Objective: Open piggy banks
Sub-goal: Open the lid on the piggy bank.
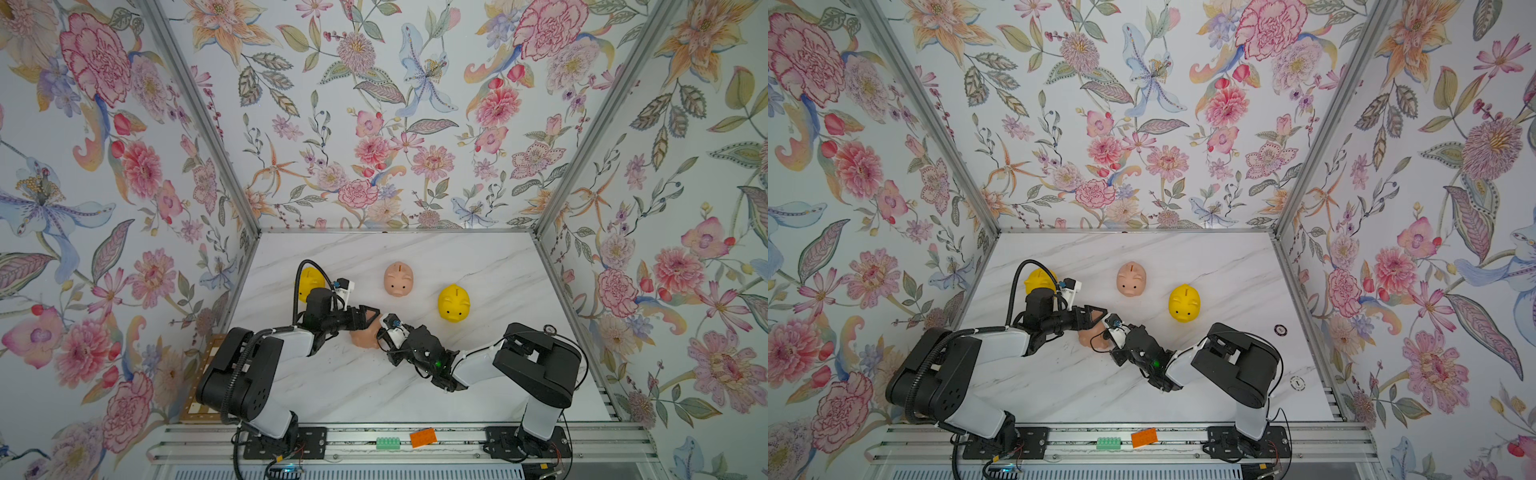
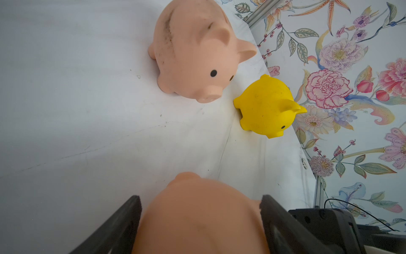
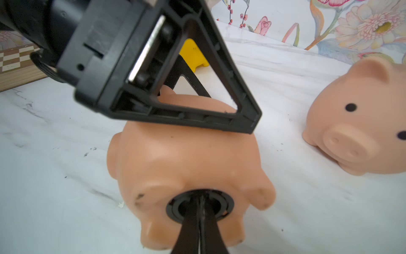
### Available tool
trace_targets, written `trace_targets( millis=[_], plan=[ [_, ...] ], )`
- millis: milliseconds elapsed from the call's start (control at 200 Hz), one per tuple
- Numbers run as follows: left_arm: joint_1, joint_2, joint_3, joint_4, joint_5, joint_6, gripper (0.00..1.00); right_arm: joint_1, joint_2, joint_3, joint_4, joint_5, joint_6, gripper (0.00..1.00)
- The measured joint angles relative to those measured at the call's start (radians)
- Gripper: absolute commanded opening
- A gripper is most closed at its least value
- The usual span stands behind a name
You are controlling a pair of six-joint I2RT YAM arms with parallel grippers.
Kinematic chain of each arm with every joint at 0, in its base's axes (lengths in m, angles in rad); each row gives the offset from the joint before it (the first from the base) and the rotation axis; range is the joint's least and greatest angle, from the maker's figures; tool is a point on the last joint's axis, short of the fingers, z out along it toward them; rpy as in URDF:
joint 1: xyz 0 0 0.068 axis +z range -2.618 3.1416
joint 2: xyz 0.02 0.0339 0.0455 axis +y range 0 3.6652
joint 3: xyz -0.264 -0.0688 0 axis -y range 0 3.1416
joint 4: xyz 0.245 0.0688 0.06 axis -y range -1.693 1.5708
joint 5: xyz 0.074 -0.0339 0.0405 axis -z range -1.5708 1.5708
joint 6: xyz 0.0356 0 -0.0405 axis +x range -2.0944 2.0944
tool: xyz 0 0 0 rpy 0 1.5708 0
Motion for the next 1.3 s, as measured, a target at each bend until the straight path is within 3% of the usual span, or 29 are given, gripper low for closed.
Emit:
trace_targets(
  millis=[616, 951, 1301],
  plan=[
    [-0.001, 0.000, 0.000, -0.027, 0.031, -0.011, 0.85, 0.014, -0.065, -0.108, 0.075, -0.009, -0.034, 0.00],
    [0.019, 0.013, 0.000, -0.074, -0.042, -0.011, 0.85, 0.027, -0.102, -0.146, 0.073, -0.025, -0.053, 0.00],
    [0.020, 0.014, -0.001, -0.107, -0.055, -0.007, 0.84, 0.074, -0.129, -0.143, 0.021, 0.024, -0.161, 0.00]
  ],
)
